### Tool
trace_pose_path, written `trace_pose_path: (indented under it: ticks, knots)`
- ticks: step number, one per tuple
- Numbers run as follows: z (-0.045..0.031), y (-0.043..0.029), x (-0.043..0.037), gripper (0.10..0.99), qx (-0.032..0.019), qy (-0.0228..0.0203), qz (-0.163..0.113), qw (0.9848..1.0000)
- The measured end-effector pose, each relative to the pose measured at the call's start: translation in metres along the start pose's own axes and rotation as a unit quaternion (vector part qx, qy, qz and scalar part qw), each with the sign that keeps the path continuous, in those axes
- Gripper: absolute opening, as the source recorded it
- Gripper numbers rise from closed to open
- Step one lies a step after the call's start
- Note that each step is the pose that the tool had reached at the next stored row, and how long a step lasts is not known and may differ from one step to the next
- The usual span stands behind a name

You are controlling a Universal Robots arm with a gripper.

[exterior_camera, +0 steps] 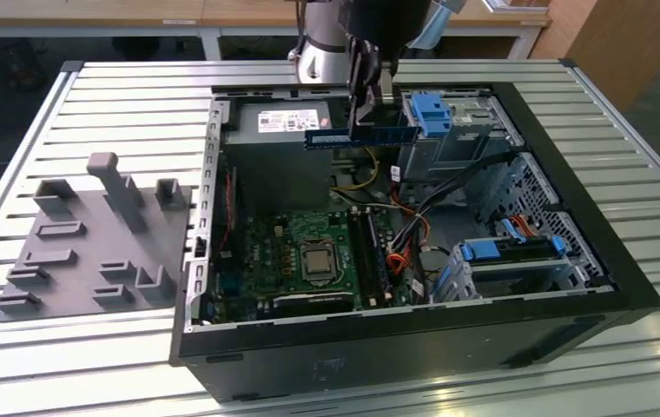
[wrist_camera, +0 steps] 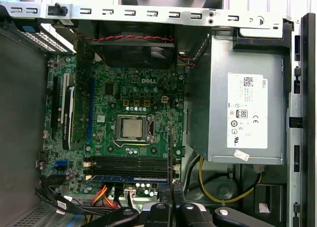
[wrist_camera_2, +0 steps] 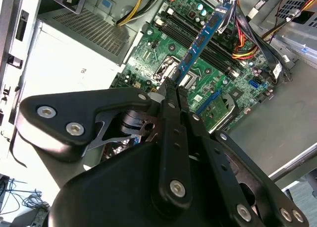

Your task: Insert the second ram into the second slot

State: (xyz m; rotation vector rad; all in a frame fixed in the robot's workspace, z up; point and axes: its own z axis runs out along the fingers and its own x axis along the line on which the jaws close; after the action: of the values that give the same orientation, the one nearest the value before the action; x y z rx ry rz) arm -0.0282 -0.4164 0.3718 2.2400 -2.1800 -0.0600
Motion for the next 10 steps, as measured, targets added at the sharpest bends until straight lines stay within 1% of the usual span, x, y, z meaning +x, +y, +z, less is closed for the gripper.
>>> trace_pose_path:
  ticks: [5, 6, 10]
  knots:
    - [0.0000, 0.0000, 0.0011, 0.133, 0.0000, 0.0000, 0.000, 1.0000]
    - [-0.0001, 0.0001, 0.0043, 0.133, 0.0000, 0.0000, 0.002, 1.0000]
    - [-0.0001, 0.0001, 0.0043, 0.133, 0.0001, -0.0002, 0.006, 1.0000]
